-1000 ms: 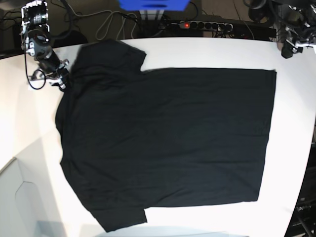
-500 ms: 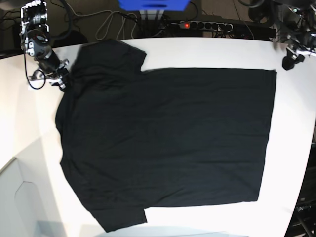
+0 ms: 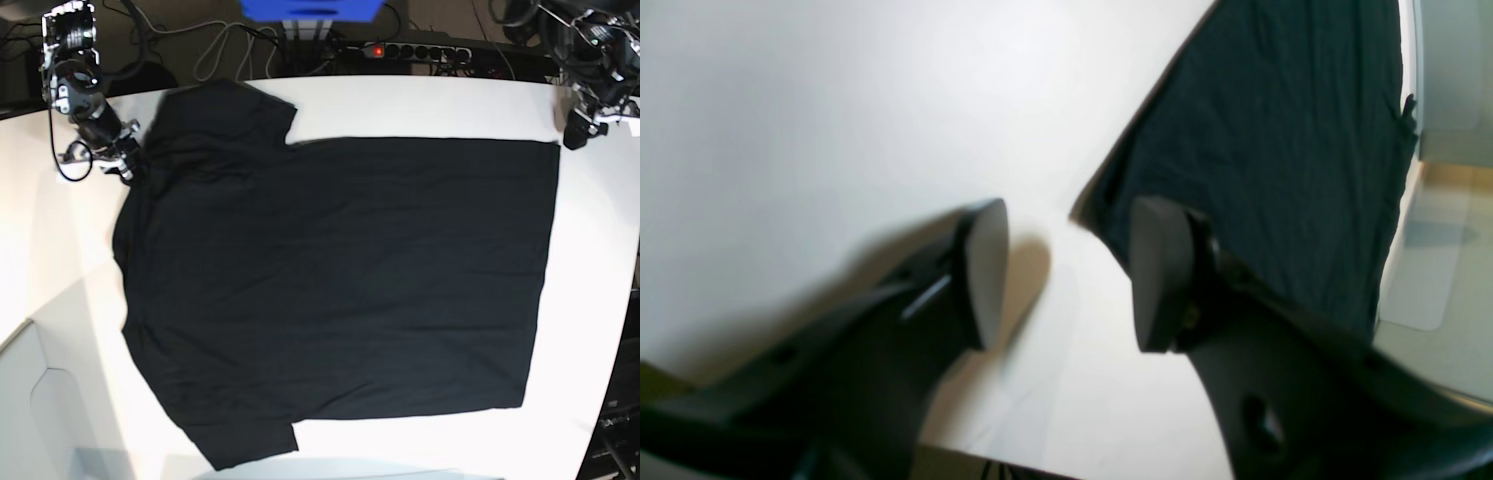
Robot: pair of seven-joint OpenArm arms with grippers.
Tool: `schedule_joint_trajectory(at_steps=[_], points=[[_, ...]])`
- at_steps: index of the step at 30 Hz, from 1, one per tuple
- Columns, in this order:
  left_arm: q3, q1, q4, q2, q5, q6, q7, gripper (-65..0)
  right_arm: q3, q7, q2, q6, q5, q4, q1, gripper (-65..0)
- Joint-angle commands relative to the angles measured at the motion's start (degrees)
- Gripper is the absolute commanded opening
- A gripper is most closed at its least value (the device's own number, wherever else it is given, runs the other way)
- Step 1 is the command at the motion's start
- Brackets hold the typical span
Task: Fold the T-shirt properly
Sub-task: 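Move the left gripper down to the other shoulder corner of the shirt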
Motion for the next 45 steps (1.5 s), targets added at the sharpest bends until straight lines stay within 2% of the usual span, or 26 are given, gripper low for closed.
schedule_joint_trajectory(at_steps=[1, 11, 13, 20, 30, 32, 35, 36, 39, 45], points=[[-0.2, -0.6, 0.5, -0.9, 0.4, 0.0, 0.6, -35.3, -1.7, -4.2, -1.9, 0.3, 4.2, -0.5, -0.4, -65.0], [3.0, -4.6, 0.4, -0.4, 4.7, 0.2, 0.4, -35.3, -1.7, -4.2, -2.8, 0.3, 4.2, -0.6, -0.4, -65.0], [3.4, -4.9, 0.4, 0.6, 5.4, 0.2, 0.4, -35.3, -1.7, -4.2, -2.8, 0.3, 4.2, -0.6, -0.4, -65.0], [7.8, -4.9, 0.4, 1.3, 5.7, 0.4, 0.4, -35.3, -1.7, -4.2, -2.8, 0.3, 4.2, -0.6, -0.4, -65.0], [8.3, -4.7, 0.4, 1.2, 5.7, 0.0, -0.7, -36.0, -1.7, -4.2, -2.8, 0.3, 4.2, -0.6, -0.4, -65.0], [8.3, -4.5, 0.4, 1.2, 5.7, 0.0, -0.7, -41.4, -1.7, -4.2, -2.8, 0.3, 4.2, -0.6, -0.4, -65.0], [8.3, -4.4, 0.4, 1.2, 6.1, 0.4, -0.7, -61.0, -1.7, -4.2, -2.8, 0.3, 4.2, -0.6, -0.4, -65.0], [8.3, -4.4, 0.4, 1.1, 7.0, 0.4, -0.6, -65.0, -1.7, -4.2, -2.8, 0.3, 4.2, -0.6, -0.4, -65.0], [8.3, -4.6, 0.9, 1.1, 10.6, -0.2, -0.7, -63.5, -1.7, -4.2, -2.8, 0.3, 4.2, -0.4, -0.5, -65.0], [8.0, -4.0, 1.2, 0.7, 10.9, -0.3, -0.7, -64.6, -1.3, -4.2, -2.8, 0.3, 4.2, -0.2, -2.1, -65.0]])
